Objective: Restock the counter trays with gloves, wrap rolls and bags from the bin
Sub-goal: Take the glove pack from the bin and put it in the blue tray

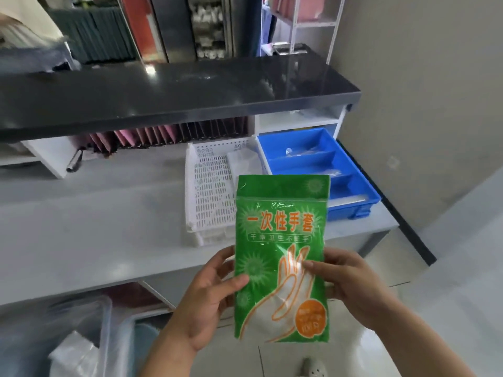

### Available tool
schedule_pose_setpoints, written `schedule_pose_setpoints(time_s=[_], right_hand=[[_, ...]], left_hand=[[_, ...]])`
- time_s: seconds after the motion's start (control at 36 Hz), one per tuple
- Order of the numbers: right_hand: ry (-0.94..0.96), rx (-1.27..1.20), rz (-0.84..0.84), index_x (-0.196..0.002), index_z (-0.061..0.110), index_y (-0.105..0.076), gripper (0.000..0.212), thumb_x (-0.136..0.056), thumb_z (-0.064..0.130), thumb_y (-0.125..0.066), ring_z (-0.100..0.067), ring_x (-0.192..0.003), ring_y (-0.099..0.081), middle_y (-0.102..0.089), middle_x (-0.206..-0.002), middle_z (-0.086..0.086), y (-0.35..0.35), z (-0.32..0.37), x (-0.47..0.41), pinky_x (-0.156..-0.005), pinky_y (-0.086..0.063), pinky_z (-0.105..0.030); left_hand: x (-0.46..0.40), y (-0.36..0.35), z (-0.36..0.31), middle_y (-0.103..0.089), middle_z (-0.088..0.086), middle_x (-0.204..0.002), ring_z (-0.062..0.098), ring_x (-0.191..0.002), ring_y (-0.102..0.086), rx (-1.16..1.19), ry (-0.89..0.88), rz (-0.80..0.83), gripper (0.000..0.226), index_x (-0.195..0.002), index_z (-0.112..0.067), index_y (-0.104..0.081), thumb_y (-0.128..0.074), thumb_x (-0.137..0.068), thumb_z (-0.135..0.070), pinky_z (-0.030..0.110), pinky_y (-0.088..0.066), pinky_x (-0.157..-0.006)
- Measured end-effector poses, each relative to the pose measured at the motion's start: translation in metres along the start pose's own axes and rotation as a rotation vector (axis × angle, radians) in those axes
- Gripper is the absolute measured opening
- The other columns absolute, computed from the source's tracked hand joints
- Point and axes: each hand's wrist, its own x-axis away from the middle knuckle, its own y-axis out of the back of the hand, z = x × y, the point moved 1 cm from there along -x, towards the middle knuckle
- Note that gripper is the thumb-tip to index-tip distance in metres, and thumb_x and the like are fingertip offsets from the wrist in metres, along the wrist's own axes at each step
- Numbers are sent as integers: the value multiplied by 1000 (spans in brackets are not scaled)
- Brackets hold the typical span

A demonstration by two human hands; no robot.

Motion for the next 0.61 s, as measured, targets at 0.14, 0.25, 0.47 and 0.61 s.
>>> schedule_pose_setpoints(time_s=[0.14, 0.25, 0.47, 0.61], right_hand=[[11, -72, 22, -103, 5, -75, 38, -68, 18, -77, -37, -85, -73, -74, -103, -23, 71, 8, -3, -66, -59, -39], [13, -78, 41, -104, 4, -75, 41, -67, 19, -79, -40, -87, -73, -74, -104, -23, 120, 13, -13, -66, -59, -40], [184, -58, -6, -97, 6, -78, 26, -71, 13, -74, -36, -82, -74, -76, -97, -21, 183, 48, -30, -64, -60, -34], [300, -98, -184, -83, 7, -79, 20, -64, 10, -73, -32, -71, -75, -77, -85, -18, 208, 73, -51, -58, -61, -33]], left_hand=[[-34, -56, 14, -66, 17, -127, 36, -112, -66, -44, 4, -28, 58, -129, -25, -62, -80, -75, -16, 36, -56, -81], [-59, -92, 27, -68, 20, -121, 35, -108, -67, -79, 8, -58, 56, -128, -23, -64, -80, -74, -13, 37, -56, -82], [-104, -138, 21, -71, 15, -121, 28, -111, -68, -128, -36, -91, 52, -126, -24, -66, -78, -76, -16, 34, -56, -86], [-147, -131, 3, -71, -3, -119, 14, -114, -66, -391, -117, -365, 36, -117, -29, -70, -72, -87, -9, 32, -54, -94]])
